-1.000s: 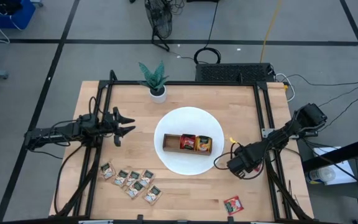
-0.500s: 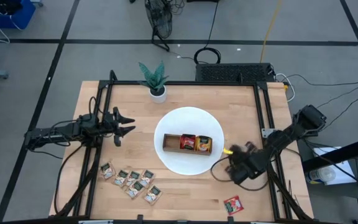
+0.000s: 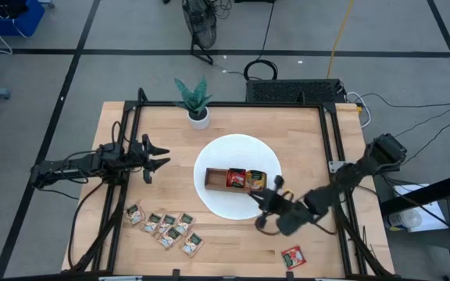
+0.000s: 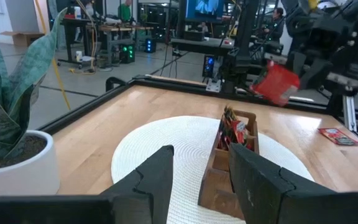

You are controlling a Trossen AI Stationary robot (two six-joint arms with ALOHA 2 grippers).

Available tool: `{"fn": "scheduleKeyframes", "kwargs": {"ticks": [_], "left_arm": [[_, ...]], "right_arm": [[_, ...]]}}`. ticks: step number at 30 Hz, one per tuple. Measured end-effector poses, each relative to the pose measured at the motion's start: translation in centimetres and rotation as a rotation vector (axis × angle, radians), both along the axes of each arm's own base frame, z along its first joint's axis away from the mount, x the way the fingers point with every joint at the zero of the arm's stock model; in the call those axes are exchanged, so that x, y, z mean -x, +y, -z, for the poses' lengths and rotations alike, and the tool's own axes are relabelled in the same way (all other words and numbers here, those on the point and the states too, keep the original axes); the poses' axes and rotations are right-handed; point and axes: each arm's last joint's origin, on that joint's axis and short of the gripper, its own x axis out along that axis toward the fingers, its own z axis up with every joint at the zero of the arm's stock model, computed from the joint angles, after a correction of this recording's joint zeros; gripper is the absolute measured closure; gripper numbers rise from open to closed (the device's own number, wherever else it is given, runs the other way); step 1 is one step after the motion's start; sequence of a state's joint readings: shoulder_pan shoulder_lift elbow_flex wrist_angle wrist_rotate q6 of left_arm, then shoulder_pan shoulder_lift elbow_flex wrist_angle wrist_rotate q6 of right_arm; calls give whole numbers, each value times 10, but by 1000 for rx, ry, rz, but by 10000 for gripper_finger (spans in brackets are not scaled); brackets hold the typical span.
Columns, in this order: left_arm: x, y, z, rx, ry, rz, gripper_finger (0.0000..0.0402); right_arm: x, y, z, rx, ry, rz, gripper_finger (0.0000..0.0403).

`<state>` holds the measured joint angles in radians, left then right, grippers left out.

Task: Pick & Place Tea
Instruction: Put the red tea bag into the middle section of the wooden organizer

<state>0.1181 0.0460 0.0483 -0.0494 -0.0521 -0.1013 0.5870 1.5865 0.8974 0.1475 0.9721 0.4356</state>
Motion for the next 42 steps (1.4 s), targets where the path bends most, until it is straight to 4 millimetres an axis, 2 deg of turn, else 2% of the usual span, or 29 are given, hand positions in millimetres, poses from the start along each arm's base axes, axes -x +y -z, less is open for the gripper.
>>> {"fn": "scheduleKeyframes", "kwargs": {"ticks": [5, 8, 15, 26, 32, 37, 42], "left_arm": [[0, 0, 0, 0, 3, 0, 245], [0, 0, 0, 0, 1, 0, 245], [0, 0, 0, 0, 1, 1, 245], [0, 0, 0, 0, 1, 1, 245], [0, 0, 0, 0, 1, 1, 245], [0, 0, 0, 0, 1, 1, 245], [0, 0, 0, 0, 1, 1, 245]], "right_arm": [[-27, -24, 25, -7, 52, 29, 403], [-37, -34, 41, -17, 84, 41, 403], [-45, -46, 57, -6, 128, 78, 401], [-48, -53, 58, -36, 109, 106, 360], [-48, -52, 58, -68, 113, 65, 307], [-53, -50, 51, -68, 39, 43, 273], [-56, -48, 41, 4, 10, -4, 265]]}}
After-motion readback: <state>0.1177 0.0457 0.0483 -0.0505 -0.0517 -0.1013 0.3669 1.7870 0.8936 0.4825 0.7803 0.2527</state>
